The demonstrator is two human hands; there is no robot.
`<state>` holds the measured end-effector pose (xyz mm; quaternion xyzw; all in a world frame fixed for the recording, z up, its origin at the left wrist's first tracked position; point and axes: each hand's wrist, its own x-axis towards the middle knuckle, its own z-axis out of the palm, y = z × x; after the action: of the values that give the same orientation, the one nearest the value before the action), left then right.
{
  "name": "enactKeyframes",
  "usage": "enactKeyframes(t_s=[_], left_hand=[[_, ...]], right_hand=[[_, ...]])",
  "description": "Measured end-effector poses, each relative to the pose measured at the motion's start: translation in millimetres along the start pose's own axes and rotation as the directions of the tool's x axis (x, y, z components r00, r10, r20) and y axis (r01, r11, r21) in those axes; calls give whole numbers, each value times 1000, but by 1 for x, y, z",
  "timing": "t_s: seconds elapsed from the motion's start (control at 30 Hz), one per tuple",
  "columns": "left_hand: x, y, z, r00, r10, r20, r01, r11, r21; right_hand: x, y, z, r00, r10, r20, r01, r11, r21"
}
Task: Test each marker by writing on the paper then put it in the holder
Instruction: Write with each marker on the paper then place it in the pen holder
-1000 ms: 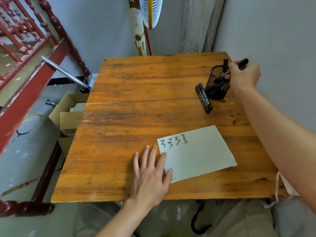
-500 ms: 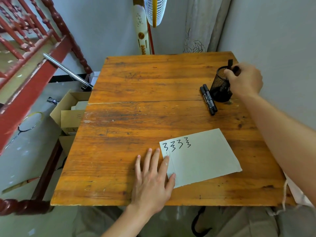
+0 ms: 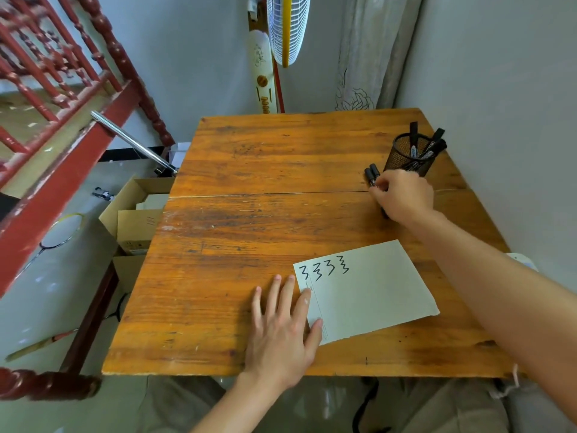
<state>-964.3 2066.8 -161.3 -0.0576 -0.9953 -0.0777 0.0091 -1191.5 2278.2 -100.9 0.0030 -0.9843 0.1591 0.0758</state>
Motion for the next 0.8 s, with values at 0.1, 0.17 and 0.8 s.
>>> enactKeyframes(t_s=[0.1, 0.17, 0.8], left_hand=[[1, 0, -1, 1000, -1, -3, 1, 1000, -8], [1, 0, -1, 1000, 4, -9, -4, 1000, -9], [-11, -3, 1, 918, 36, -396, -168, 938, -304]], right_hand=[[-1, 1, 17, 995, 61, 75, -52, 991, -123], [0, 2, 24, 991, 101, 92, -88, 987, -135], [-180, -10, -48, 920, -62, 388, -310, 492, 813]])
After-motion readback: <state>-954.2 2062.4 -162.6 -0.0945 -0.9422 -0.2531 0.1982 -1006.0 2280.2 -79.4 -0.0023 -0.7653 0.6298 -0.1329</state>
